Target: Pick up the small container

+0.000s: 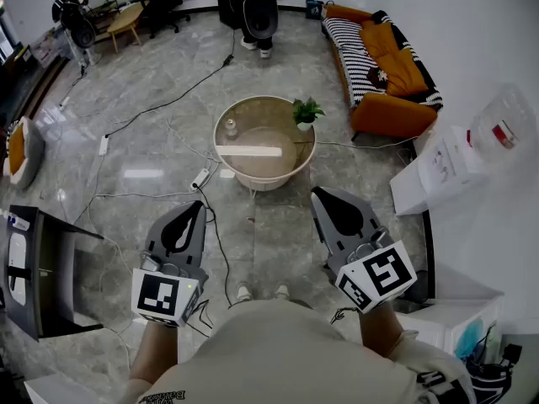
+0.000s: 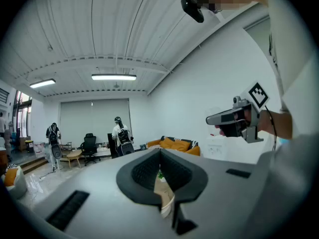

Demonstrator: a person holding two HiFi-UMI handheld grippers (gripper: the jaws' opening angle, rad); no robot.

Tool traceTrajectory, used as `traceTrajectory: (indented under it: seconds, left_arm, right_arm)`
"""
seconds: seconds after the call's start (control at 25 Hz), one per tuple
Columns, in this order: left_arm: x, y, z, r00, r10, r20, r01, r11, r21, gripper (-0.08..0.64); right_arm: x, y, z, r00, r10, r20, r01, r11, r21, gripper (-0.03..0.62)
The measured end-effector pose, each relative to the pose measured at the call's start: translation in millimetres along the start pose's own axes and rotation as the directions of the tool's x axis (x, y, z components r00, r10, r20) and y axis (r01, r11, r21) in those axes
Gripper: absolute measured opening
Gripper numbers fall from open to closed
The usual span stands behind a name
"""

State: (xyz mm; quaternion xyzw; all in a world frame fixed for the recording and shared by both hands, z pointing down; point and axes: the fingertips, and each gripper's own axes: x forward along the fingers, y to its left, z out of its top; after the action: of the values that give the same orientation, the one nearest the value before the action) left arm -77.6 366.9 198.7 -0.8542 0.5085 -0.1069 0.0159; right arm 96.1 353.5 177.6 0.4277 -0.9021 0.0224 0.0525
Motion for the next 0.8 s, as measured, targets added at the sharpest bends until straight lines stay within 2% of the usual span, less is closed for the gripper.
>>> traceTrajectory:
  seconds: [0.2,0.28,0.36,0.52,0.8]
  left_arm:
    - [5,-6,1,1.0,0.0,-0.002,0.0,1.0,0.013,0.006]
    - [5,-7,-1,1.0,0.005,-0.028,-0.004,1.0,0.017,0.006]
    - [7,-11,-4,0.999,0.004,-0.051,-0.003,1.0,0.016,0.006]
    - [13,-21,-1,1.0,-0.001,-0.02,0.001,1.0,0.023,0.006]
    - [23,-43,1,1.0,0.007,-0.024,-0.006,0.999,0.033,0.006]
  right_arm:
    - [-6,-9,-2,1.0,0.0,0.024,-0.002,0.999,0.047,-0.004]
    - [-9,-12,-3,1.0,0.002,0.027,-0.004,0.998,0.061,-0.003]
    - [-12,-15,-4,1.0,0.006,0.024,-0.007,0.998,0.063,-0.003]
    - [-18,-19,-8,1.0,0.015,0.021,-0.016,0.998,0.056,-0.004]
    - [-30,-29,-18,0.999,0.041,0.008,-0.041,0.998,0.042,-0.003]
